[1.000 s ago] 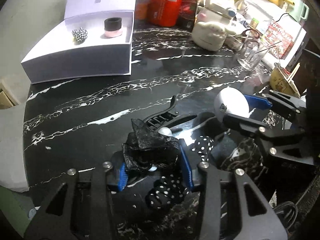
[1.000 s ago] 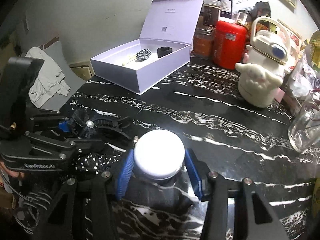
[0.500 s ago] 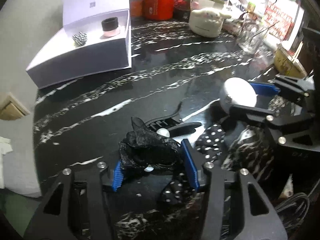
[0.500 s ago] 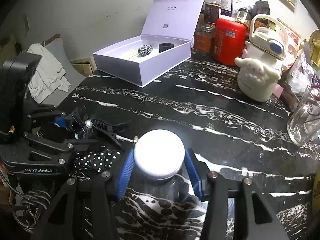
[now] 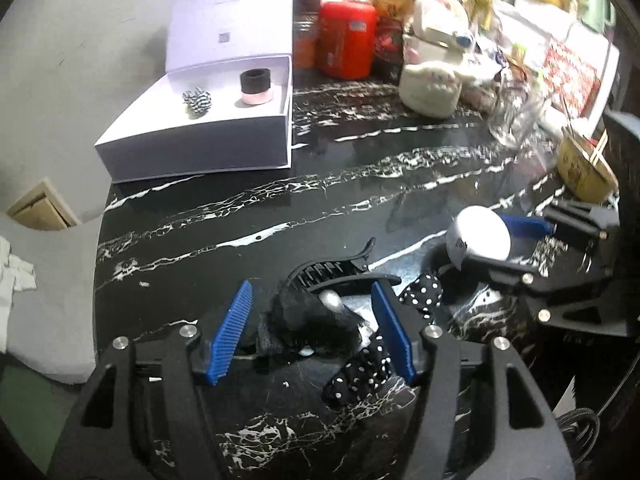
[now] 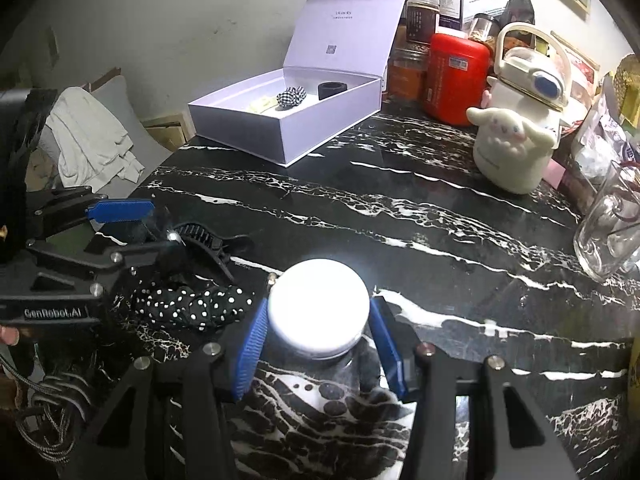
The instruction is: Organize objects
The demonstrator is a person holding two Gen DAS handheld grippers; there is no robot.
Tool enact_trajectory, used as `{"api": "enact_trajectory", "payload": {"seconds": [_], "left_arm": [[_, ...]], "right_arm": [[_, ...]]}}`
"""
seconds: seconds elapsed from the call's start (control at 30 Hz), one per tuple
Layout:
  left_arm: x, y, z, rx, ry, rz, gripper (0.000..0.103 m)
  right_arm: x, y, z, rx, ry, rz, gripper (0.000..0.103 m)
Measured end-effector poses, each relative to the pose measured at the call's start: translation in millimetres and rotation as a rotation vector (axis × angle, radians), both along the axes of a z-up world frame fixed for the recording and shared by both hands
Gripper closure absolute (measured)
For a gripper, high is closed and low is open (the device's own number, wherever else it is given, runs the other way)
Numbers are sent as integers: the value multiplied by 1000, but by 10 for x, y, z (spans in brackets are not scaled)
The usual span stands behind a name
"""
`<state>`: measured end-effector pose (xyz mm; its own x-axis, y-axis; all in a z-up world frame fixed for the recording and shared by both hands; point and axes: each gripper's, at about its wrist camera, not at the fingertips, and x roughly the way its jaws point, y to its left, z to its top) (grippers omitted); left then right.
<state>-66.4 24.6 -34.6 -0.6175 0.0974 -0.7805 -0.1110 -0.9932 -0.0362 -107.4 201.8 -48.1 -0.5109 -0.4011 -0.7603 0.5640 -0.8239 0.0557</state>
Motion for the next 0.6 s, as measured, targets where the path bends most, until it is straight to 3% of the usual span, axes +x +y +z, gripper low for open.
{"api": "enact_trajectory", "payload": {"seconds": [0.17, 0.47, 0.6], "left_arm": [[28, -11, -55, 55, -21, 20, 42], [58, 41, -185, -43, -31, 48, 42], [19, 23, -221, 19, -43, 70, 42]], "right_arm": [[11, 15, -13, -3, -4, 2, 50], [13, 54, -50, -4, -8, -1, 50], [2, 89, -62, -6, -15, -10, 50]]}}
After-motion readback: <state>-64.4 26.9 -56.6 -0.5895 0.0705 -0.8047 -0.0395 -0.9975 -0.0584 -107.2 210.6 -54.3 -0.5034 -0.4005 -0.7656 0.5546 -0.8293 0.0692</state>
